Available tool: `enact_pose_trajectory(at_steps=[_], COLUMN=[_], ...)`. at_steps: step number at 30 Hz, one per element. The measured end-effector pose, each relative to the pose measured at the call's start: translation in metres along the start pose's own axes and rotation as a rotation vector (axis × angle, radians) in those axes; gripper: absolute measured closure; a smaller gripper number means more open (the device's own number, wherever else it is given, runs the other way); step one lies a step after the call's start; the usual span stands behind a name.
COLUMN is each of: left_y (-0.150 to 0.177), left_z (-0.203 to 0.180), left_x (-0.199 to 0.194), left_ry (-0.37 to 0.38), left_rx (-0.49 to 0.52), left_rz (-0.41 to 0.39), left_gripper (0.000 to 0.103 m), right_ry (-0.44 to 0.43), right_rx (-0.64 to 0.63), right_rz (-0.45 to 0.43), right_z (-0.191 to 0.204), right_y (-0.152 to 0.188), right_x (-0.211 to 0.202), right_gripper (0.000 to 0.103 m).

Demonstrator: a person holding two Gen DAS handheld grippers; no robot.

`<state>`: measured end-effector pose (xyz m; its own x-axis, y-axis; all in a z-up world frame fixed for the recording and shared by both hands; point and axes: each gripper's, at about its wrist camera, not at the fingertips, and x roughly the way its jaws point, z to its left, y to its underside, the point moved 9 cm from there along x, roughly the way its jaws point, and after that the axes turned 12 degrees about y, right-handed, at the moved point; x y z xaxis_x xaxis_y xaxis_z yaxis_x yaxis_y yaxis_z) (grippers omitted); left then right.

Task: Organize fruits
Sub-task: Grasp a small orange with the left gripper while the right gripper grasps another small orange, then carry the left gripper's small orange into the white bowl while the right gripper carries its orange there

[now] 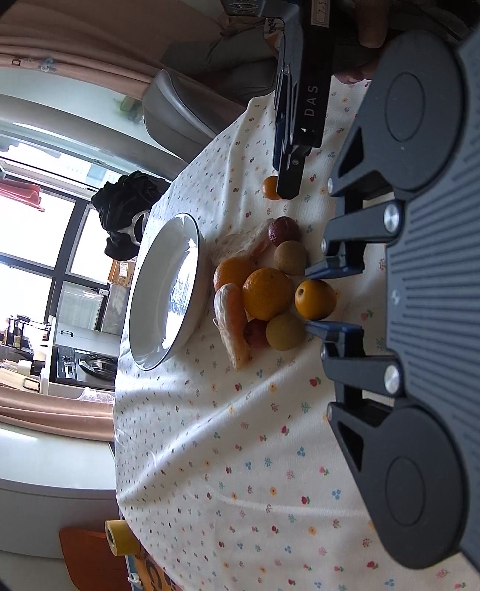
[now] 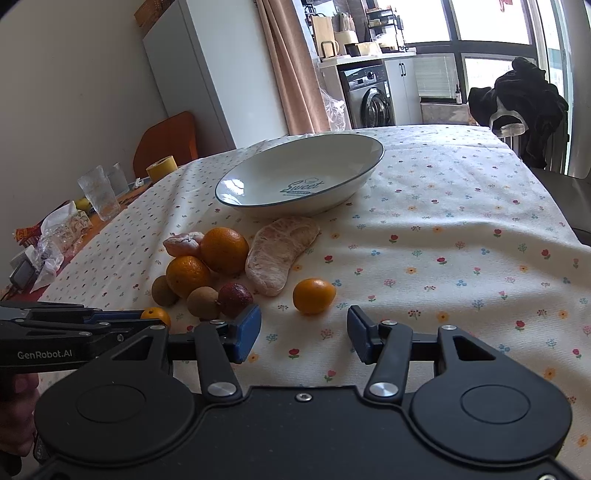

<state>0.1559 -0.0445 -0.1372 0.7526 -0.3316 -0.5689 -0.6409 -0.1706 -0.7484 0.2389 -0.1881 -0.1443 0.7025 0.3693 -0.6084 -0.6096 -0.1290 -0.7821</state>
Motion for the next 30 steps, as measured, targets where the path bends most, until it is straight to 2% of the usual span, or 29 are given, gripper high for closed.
enact_pose_trajectory(at_steps=[12,13,16,30], left_y=[-0.006,-0.007,-0.009,-0.024], left_z=[0.03,0.033,0.038,0.042], left_x=[-0.023,-0.025,-0.029,-0.043], left_ry=[-0.036,-0.039,-0.046,-0.055], left_rx=[-0.055,-0.059,-0.064,-0.045], left_rz=[-0.06,-0.066,-0.08,-0.126], left_gripper=[0.081,0.081,0.081,0.081], right_ry=[0.054,0.058,0.06,0.066], right_rx=[-0.031,-0.033,-0.04,-0.039], right_rz=[0.004,0.003,0.013,-0.034], right_z=[0.006,0.007,0.009,0.016], right_y=[-0.01,-0.011,-0.012,-0.027], right_x=[0.015,0.016,0.02,0.003], right_gripper=[0.052,0.054,0.078,0.079])
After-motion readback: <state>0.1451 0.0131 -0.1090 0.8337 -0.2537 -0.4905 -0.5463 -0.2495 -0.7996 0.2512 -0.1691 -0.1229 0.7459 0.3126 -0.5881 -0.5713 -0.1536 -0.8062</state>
